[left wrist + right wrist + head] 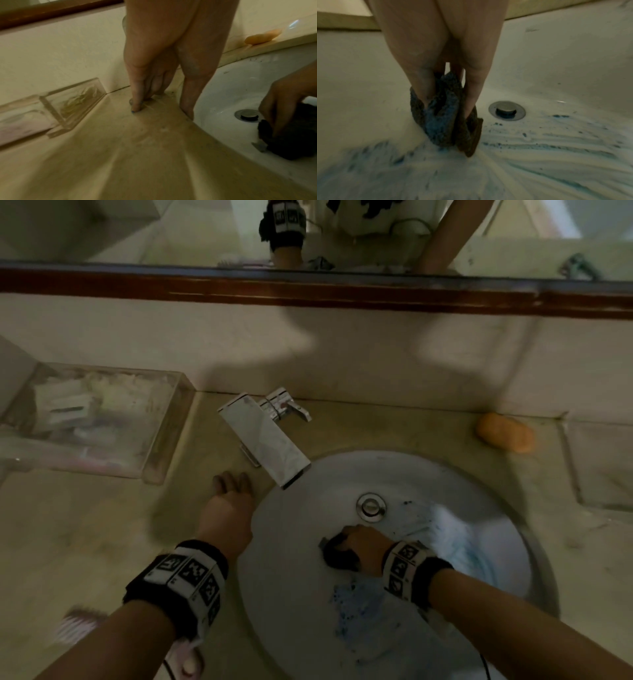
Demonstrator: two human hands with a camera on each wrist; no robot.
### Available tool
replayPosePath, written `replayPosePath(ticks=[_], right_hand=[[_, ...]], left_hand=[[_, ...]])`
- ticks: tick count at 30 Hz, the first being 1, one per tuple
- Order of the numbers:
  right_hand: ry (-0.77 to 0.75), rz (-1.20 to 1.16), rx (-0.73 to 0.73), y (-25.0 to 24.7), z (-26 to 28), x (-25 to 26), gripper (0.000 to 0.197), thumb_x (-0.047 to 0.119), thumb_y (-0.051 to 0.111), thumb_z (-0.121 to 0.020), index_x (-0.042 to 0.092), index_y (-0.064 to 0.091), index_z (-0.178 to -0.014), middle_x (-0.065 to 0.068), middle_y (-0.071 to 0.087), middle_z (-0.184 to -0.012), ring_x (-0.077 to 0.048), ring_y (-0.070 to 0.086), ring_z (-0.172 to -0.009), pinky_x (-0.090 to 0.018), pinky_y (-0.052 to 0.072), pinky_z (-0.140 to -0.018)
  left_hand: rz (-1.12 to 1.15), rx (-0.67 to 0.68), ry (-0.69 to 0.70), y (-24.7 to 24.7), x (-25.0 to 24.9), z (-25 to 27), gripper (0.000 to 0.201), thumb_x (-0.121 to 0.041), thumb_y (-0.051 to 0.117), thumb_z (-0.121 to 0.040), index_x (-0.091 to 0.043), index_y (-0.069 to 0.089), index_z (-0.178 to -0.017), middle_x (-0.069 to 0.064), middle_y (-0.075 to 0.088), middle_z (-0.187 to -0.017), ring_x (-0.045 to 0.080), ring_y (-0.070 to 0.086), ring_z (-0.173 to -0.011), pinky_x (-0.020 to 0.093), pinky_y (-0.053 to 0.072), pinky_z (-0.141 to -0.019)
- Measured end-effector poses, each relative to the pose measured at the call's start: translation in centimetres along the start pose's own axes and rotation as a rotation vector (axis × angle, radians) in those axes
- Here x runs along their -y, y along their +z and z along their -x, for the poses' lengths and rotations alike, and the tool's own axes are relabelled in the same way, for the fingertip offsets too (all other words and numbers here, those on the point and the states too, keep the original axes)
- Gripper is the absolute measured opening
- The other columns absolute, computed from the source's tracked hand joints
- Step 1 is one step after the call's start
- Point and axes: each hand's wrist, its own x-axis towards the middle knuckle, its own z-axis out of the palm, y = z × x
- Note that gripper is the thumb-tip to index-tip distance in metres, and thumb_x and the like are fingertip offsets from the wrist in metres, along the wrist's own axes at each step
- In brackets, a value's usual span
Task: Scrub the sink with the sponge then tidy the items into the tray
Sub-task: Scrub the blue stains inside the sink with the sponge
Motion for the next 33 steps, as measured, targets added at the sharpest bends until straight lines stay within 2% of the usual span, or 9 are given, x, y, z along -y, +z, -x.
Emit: replayPosePath(ticks=[2, 6, 8, 10, 13, 16, 23, 27, 33], right_hand=[[0.032, -0.036, -0.096, -0.9, 0.7, -0.2, 0.036, 0.011, 0.051, -0.093, 0.004, 0.054, -0.127, -0.021, 0.055, -0.128, -0.034, 0.053, -0.119, -0.037, 0.044, -0.099], [0.015, -0.113, -0.215, -1.7, 3.0, 1.4, 0.042, 0.03, 0.043, -0.093, 0.002, 0.055, -0.122, -0.017, 0.057, -0.119, -0.027, 0.056, -0.11, -0.03, 0.041, -0.085], [-0.033, -0.118, -0.232, -0.8, 4.3, 3.7, 0.061, 0.047, 0.03, -0.083, 0.003, 0.058, -0.115, -0.014, 0.054, -0.107, -0.021, 0.052, -0.096, -0.024, 0.031, -0.073], [-0.097, -0.191, -0.19, 0.8, 5.0, 6.4, 0.076, 0.054, 0.021, -0.07, 0.004, 0.06, -0.111, -0.017, 0.054, -0.109, -0.024, 0.052, -0.096, -0.025, 0.032, -0.073], [-0.092, -0.134, -0.064, 3.0, 4.3, 10.8, 0.04, 0.023, 0.049, -0.089, -0.001, 0.055, -0.12, -0.022, 0.048, -0.128, -0.038, 0.052, -0.113, -0.038, 0.044, -0.093], [-0.033, -0.104, -0.004, 3.6, 3.1, 13.1, 0.038, 0.003, 0.038, -0.097, -0.006, 0.042, -0.133, -0.027, 0.043, -0.139, -0.041, 0.046, -0.123, -0.044, 0.037, -0.106], [0.153, -0.053, -0.058, 0.9, 0.0, 9.3, 0.033, 0.006, 0.031, -0.1, -0.006, 0.045, -0.128, -0.024, 0.051, -0.134, -0.034, 0.052, -0.121, -0.04, 0.041, -0.103], [0.2, -0.053, -0.136, -1.1, -0.3, 7.4, 0.035, 0.01, 0.035, -0.1, -0.008, 0.042, -0.129, -0.023, 0.05, -0.133, -0.035, 0.051, -0.121, -0.038, 0.042, -0.103], [0.154, -0.169, -0.233, -2.3, 4.3, 4.1, 0.042, 0.035, 0.041, -0.098, 0.002, 0.064, -0.109, -0.016, 0.063, -0.116, -0.031, 0.059, -0.107, -0.032, 0.045, -0.091]], left_hand=[[0.003, 0.017, 0.047, -0.3, 0.8, 0.2, 0.088, -0.024, 0.056, -0.091, -0.007, -0.006, -0.15, 0.026, -0.003, -0.156, 0.039, 0.008, -0.147, 0.036, 0.037, -0.109], [0.006, 0.055, 0.168, -0.1, 2.9, 1.0, 0.104, -0.04, 0.065, -0.083, -0.014, -0.008, -0.15, 0.019, -0.011, -0.158, 0.032, 0.004, -0.149, 0.037, 0.032, -0.115], [0.032, 0.087, 0.233, 0.5, 3.6, 1.4, 0.116, -0.046, 0.071, -0.076, -0.015, -0.013, -0.15, 0.014, -0.019, -0.158, 0.028, -0.004, -0.149, 0.037, 0.023, -0.121], [0.052, 0.111, 0.273, 1.3, 4.2, 1.8, 0.129, -0.044, 0.078, -0.068, -0.016, -0.019, -0.148, 0.009, -0.027, -0.156, 0.025, -0.01, -0.149, 0.034, 0.017, -0.123], [0.073, 0.09, 0.291, 2.2, 4.7, 1.8, 0.137, -0.041, 0.082, -0.064, -0.017, -0.025, -0.146, 0.006, -0.034, -0.154, 0.022, -0.012, -0.148, 0.032, 0.015, -0.123], [0.083, 0.071, 0.311, 2.4, 4.6, 1.5, 0.139, -0.043, 0.082, -0.063, -0.015, -0.026, -0.145, 0.006, -0.033, -0.154, 0.024, -0.016, -0.148, 0.032, 0.011, -0.123], [0.177, 0.053, 0.325, 2.8, 5.0, 1.2, 0.142, -0.046, 0.083, -0.061, -0.011, -0.028, -0.142, 0.004, -0.029, -0.155, 0.025, -0.018, -0.147, 0.035, 0.003, -0.123], [0.229, 0.04, 0.341, 2.7, 5.0, 1.3, 0.141, -0.047, 0.082, -0.061, -0.01, -0.037, -0.126, -0.006, -0.034, -0.146, 0.024, -0.019, -0.147, 0.037, 0.001, -0.122], [0.194, -0.006, 0.34, 2.9, 4.9, 1.5, 0.134, -0.04, 0.084, -0.063, -0.019, -0.018, -0.148, 0.005, -0.025, -0.157, 0.024, -0.014, -0.148, 0.039, 0.018, -0.121]])
